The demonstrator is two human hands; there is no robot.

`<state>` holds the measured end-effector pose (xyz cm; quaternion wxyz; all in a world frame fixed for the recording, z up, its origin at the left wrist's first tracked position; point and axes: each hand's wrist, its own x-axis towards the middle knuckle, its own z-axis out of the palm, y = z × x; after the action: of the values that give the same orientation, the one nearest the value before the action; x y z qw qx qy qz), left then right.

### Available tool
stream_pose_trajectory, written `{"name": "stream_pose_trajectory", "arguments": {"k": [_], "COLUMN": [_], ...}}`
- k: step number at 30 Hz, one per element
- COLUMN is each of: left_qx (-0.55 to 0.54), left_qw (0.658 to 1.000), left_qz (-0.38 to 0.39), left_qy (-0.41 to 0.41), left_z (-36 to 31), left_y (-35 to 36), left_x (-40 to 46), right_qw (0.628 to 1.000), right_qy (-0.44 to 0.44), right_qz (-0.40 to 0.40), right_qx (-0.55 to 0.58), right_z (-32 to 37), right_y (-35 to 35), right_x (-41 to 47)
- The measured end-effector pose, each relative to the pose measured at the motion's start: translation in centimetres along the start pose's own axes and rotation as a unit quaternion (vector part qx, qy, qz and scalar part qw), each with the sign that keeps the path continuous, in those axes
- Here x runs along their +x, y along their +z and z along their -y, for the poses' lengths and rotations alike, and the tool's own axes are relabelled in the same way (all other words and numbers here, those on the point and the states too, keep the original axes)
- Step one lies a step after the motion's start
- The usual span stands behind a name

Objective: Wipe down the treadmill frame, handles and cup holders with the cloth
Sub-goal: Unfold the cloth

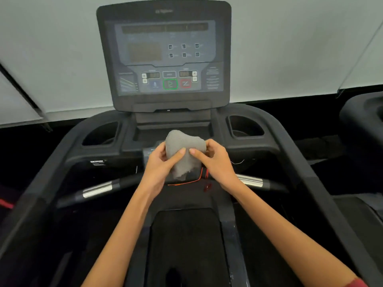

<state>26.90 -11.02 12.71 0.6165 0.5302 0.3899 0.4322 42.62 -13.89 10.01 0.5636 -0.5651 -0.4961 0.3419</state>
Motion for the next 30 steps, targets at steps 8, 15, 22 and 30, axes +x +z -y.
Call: {"name": "stream_pose_trajectory", "arguments": {"k": [8, 15, 22, 30], "left_qx": [0.043, 0.057, 0.024, 0.141], "left_qw": [0.997, 0.998, 0.988, 0.983], "left_qz": [-0.050, -0.004, -0.148, -0.114], "left_qy": [-0.037, -0.024, -0.021, -0.020], "left_z": [-1.5, -2.5, -1.5, 2.8], "left_y": [-9.1, -16.7, -22.2, -27.5], "left_x": [-3.9, -5.3, -3.0, 0.0], "right_qw": [0.969, 0.961, 0.869, 0.949], "right_qy": [-0.123, 0.019, 0.314, 0.193], "right_qz": [0.201, 0.258, 0.314, 0.204], "right_qx": [-0.073, 0.099, 0.220, 0.140], "right_z": [4.3, 6.2, 1.2, -2.4], "right_y": [6.1, 12.7, 20.5, 26.5], "right_x": [2.2, 4.6, 2.5, 3.4]}}
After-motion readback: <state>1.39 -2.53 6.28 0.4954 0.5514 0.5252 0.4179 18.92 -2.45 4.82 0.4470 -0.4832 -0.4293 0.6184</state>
